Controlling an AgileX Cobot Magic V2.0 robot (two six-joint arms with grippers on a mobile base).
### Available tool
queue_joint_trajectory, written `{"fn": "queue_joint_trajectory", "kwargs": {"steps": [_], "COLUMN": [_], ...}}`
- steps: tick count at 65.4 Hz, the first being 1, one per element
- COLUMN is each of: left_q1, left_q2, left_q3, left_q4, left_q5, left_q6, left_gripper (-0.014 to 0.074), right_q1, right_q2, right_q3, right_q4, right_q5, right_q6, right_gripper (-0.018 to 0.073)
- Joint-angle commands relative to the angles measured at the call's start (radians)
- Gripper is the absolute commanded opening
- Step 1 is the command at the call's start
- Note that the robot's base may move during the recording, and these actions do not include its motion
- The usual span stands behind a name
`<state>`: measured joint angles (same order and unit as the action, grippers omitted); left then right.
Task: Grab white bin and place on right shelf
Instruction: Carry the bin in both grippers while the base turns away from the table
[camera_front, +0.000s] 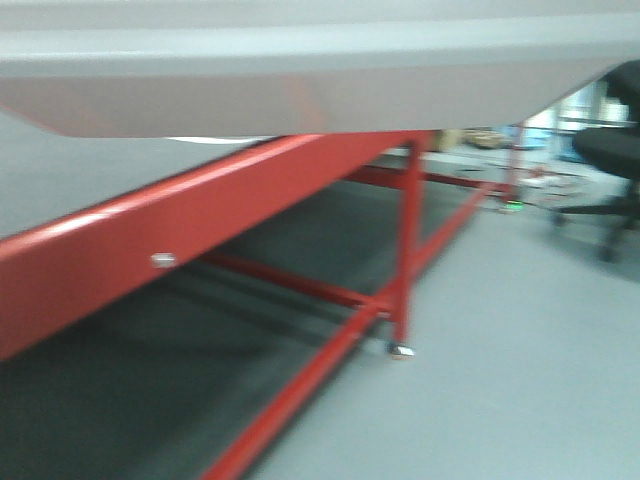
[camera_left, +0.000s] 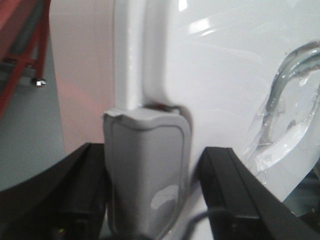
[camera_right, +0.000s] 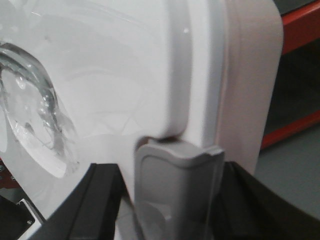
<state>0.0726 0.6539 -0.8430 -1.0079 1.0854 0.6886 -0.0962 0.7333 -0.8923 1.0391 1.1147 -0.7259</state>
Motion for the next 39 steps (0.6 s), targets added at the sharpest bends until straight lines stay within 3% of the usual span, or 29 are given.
{"fn": "queue_joint_trajectory", "kwargs": {"steps": [1,39], "left_q1": [-0.021,-0.021], "left_q2": [-0.002,-0.002], "left_q3": [-0.03,-0.03], "left_q4": [-0.193,-0.193], "left_q5": [0.036,0.036], "left_q6": [0.006,0.006], "left_gripper": [0.0241,0.0241], "right_q1": [0.01,0.01], "right_q2": [-0.008,-0.008], "right_q3": [-0.026,-0.026], "right_q4": [0.175,0.175], "right_q5": [0.029,0.029], "right_q6": [-0.018,-0.018], "right_gripper": [0.0398,0.0398]}}
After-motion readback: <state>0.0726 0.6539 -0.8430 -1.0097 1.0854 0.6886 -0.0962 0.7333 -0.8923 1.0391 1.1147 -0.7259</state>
